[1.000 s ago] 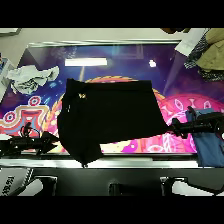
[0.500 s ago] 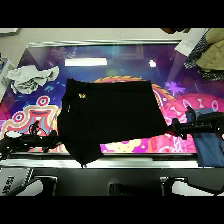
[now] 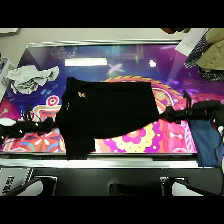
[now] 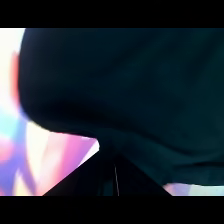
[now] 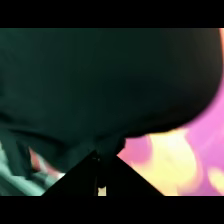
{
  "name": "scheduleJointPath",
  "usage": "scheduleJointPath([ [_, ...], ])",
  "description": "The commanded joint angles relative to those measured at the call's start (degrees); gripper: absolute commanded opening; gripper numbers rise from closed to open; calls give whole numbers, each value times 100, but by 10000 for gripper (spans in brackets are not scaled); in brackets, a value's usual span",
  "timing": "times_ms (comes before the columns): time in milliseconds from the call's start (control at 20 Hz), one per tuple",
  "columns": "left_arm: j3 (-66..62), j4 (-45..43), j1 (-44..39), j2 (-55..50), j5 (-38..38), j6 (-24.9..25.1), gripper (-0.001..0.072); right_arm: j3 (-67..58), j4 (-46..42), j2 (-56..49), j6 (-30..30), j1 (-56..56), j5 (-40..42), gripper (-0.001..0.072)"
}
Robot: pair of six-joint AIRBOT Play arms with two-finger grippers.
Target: Fold the clothes and pants, and hang the long-sleeved shirts on hangers.
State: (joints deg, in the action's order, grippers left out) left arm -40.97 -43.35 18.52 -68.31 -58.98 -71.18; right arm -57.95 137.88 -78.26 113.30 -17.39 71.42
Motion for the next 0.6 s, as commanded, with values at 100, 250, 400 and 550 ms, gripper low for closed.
scheduleJointPath([
  [100, -2610, -553, -411, 20, -55, -354, 14, -2806, -531, 251, -730, 772, -643, 28],
  [250, -4478, -1270, -476, 173, -507, -929, 14, -4516, -911, 577, -1097, 800, -518, 28],
  [400, -6061, -2221, -492, 595, -789, -1644, 14, -5668, -1419, 1248, -1384, 800, -402, 28],
  [550, -6891, -2881, -492, 1296, -811, -2225, 15, -5921, -1906, 2267, -1792, 800, -531, 28],
])
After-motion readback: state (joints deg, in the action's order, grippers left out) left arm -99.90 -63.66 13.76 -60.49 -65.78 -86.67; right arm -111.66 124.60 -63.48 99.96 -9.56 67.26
